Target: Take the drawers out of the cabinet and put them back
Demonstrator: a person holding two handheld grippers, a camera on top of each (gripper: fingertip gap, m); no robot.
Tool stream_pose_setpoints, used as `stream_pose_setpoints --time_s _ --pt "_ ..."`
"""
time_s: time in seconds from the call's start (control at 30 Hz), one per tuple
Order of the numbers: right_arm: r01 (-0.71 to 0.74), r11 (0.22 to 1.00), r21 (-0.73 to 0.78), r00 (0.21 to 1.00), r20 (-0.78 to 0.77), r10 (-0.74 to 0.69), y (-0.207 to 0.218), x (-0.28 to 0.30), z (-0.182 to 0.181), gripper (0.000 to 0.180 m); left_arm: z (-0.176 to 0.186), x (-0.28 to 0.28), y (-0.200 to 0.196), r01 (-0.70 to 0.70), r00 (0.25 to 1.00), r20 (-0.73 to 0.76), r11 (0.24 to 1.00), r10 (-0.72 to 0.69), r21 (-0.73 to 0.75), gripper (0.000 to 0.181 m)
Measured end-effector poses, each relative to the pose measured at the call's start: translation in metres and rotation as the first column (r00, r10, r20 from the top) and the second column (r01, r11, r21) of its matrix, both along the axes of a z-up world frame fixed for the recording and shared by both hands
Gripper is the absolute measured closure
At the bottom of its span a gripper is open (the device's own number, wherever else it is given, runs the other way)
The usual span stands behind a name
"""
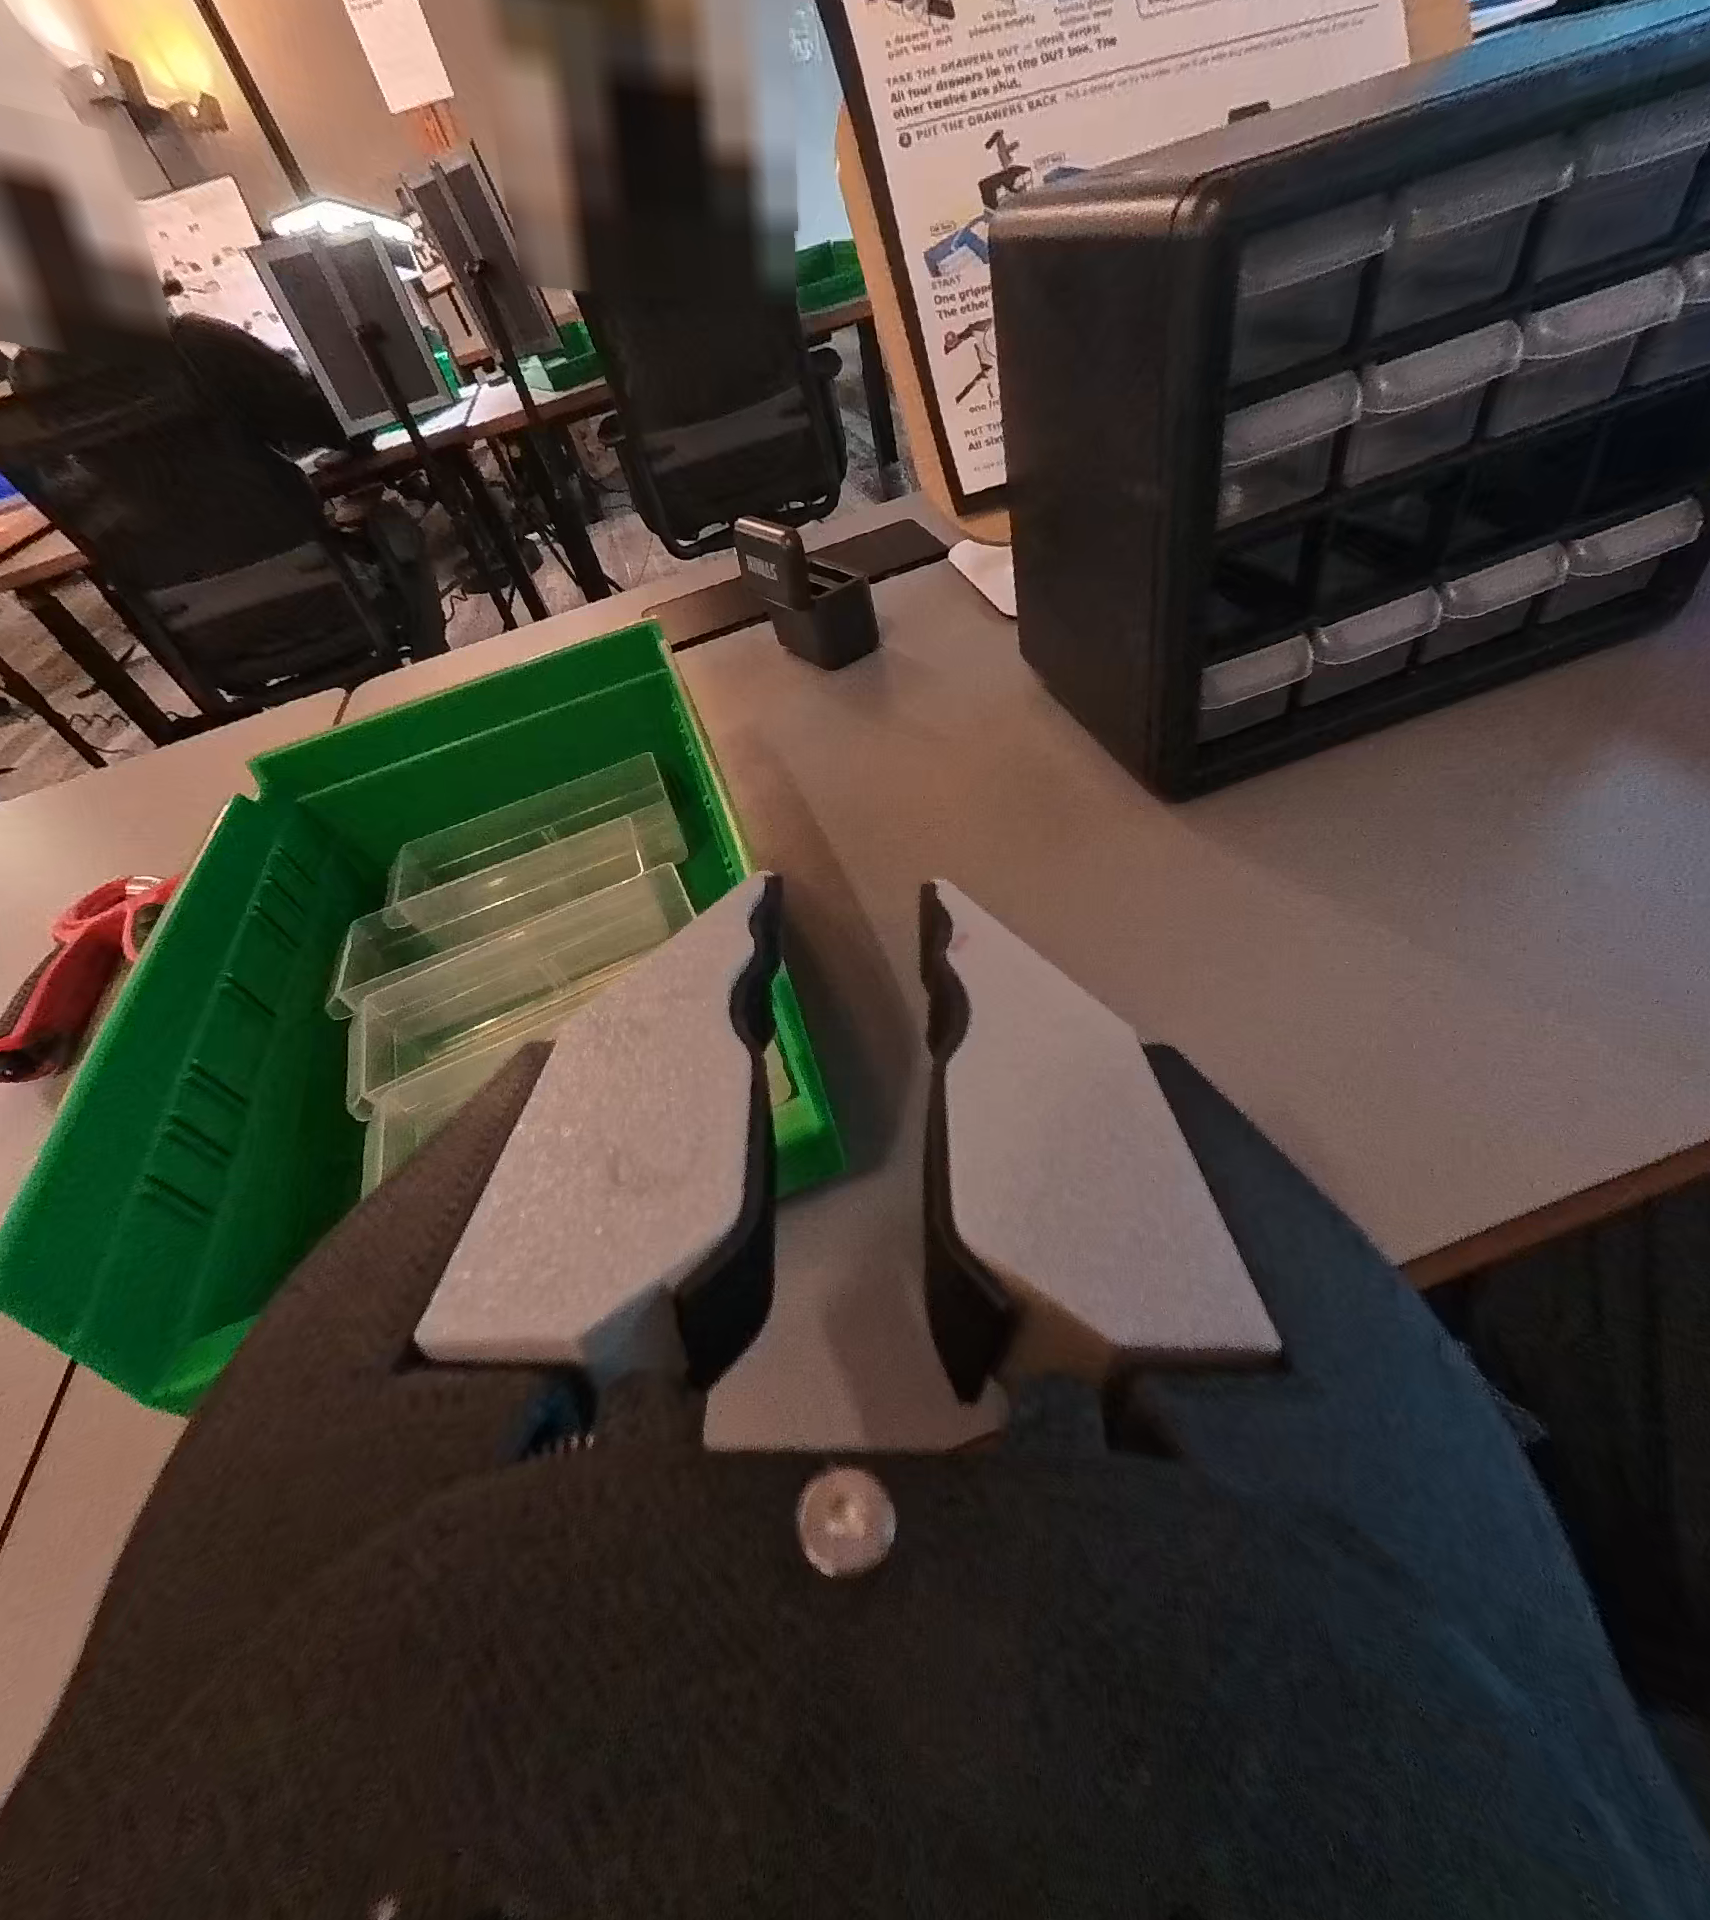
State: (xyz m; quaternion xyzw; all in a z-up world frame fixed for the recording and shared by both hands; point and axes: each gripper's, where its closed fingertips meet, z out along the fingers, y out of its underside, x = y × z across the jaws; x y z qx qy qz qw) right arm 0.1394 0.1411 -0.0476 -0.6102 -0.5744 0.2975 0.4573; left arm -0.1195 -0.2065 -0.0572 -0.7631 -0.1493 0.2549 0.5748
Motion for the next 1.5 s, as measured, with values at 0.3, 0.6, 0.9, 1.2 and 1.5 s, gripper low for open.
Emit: stream_pose_setpoints --time_s 0.3,0.6,0.9,1.2,1.5 --pt "-0.093 0.996 0.001 0.995 0.018 0.093 -0.026 -0.011 0.006 0.11 -0.011 -0.004 -0.005 0.039 0.998 0.053 0.999 -0.037 -0.019 0.143" --pt "-0.279 0.96 -0.032 0.959 -0.063 0.276 -0.038 -0.059 0.031 0.116 0.004 -0.061 -0.025 0.032 0.994 0.099 0.999 -0.034 0.028 0.127" --pt "-0.388 0.921 -0.012 0.914 -0.136 0.383 -0.041 -0.129 0.068 0.117 -0.012 -0.107 -0.008 0.052 0.983 0.177 0.999 -0.052 0.004 0.128" --pt "-0.337 0.941 0.023 0.933 -0.127 0.337 -0.045 -0.146 0.066 0.115 0.013 -0.113 -0.023 -0.05 0.989 0.145 0.996 0.039 0.074 0.147" --pt "-0.364 0.931 -0.014 0.924 -0.128 0.359 -0.04 -0.135 0.061 0.118 -0.002 -0.091 0.017 0.02 0.968 0.247 0.995 -0.043 0.094 0.144"
